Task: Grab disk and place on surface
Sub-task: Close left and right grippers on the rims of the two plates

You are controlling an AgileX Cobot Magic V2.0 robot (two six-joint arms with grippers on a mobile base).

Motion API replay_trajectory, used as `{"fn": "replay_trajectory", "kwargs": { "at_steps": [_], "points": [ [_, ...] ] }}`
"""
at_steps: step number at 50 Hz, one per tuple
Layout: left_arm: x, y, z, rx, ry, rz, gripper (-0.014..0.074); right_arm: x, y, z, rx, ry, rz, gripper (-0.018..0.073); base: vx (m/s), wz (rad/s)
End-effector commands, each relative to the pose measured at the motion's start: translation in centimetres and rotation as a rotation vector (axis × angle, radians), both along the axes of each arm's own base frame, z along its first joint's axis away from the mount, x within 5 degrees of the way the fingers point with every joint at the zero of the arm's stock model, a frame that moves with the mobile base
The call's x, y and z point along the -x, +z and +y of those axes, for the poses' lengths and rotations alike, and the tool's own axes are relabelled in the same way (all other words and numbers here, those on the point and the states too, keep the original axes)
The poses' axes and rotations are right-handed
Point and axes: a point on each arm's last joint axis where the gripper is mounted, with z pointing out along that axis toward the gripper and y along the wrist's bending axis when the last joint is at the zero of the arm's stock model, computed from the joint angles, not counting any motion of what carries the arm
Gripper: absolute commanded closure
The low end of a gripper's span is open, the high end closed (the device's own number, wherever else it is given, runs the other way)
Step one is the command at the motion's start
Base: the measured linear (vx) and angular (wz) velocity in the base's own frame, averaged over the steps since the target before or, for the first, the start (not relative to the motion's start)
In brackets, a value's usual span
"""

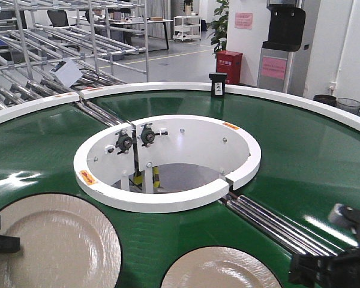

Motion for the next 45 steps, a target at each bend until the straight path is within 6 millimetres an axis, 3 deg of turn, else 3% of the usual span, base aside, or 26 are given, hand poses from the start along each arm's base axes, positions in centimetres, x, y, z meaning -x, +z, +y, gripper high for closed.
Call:
{"fn": "replay_trajectory", "kwargs": {
  "at_steps": [1,12,27,32,45],
  "points": [
    [0.6,3.0,-0.7,0.083,0.029,-0.097,0.0603,-2.4,0.1,0.3,-0.027,0.005,0.018,0.0016,0.00,0.00],
    [1.1,3.7,-0.9,0.081,0.019,-0.116,0.0603,-6.2,-3.6,2.2,-0.126,0.174,0.120,0.0016,0.00,0.00],
    [1.0,3.7,-0.8,0.074,0.035,-0.121,0.0603,-7.8,-5.6,4.3,-0.326,0.321,0.127,0.0060,0.00,0.00],
    [0.9,3.7,-0.7,0.065,0.045,-0.129,0.0603,-7.7,-5.8,4.4,-0.342,0.337,0.144,0.0163,0.00,0.00],
    [0.8,3.7,-0.6,0.059,0.058,-0.134,0.0603,-7.2,-5.3,4.9,-0.398,0.391,0.194,0.0568,0.00,0.00]
  ]
}}
